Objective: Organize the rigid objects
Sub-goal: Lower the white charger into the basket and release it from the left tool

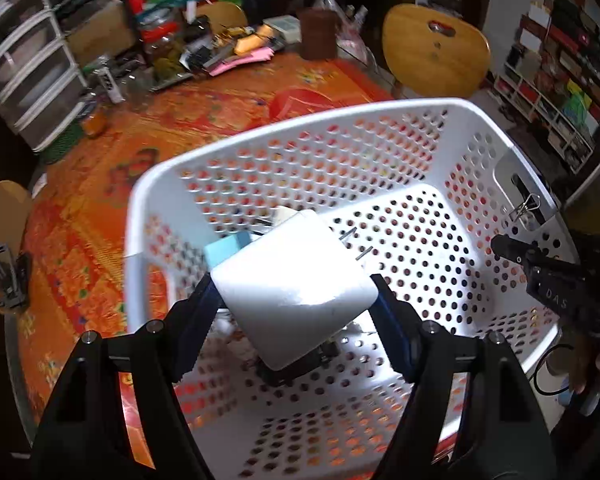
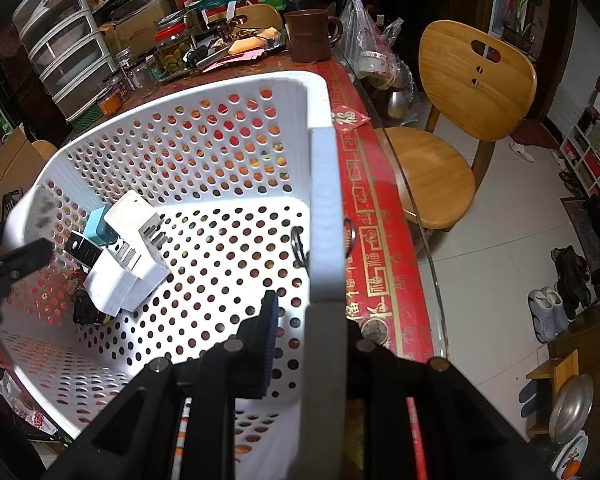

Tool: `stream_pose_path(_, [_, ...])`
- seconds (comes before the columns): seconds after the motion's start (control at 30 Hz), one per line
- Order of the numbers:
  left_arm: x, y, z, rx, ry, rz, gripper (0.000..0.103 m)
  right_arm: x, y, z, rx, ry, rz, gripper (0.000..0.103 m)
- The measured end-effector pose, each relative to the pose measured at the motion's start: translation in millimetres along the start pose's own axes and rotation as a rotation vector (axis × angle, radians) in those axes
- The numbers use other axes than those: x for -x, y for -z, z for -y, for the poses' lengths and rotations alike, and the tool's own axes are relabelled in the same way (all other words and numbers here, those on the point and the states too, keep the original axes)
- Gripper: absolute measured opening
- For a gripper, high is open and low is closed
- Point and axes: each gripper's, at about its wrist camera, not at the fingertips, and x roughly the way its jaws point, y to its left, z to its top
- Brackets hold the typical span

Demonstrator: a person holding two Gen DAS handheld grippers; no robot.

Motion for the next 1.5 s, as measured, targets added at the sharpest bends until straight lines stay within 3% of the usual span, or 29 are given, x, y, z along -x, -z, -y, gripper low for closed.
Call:
stream_pose_path(0.23, [-29.0,-3.9,29.8,-0.083,-0.005,-0.084,0.072,-0.4,0.0,0.4,0.001,-0.004,0.0,0.019])
stream_pose_path(0.37, [-32.6,-1.5,22.9,-0.065,-0.01,-0.096,0.072,-0.5,-0.1,0.5,0.002,-0.005,0.0,0.019])
stream_pose_path(0.5, [-34.8,-2.1,5.1,-0.031,-0.068,-0.11,0.072,-0.7,-0.4,0.0,0.002,-0.006,0.001,0.019])
stream_pose_path(0.67, [-46.5,-5.7,-12.8,0.002,-0.064,-0.158,0.072,-0.7,-0.3,0.0,0.003,-0.005,0.0,0.019])
stream_pose_path(1.1, [-53.4,-11.5,-10.6,-0.016,-0.069,-0.178,0.072,-1.2,0.1,-0.1,0.002,-0.004,0.0,0.019])
stream_pose_path(1.27, [-46.5,-12.2,-4.9,-0.044,-0.092,-0.142,0.091,-1.4,0.2,-0.1,0.002,-0.005,0.0,0.019])
stream_pose_path(1.5, [-29.0,-11.5,-2.2,-0.043,-0.073,-0.092,0.095,-1.7,0.2,-0.2,0.001,-0.005,0.0,0.019])
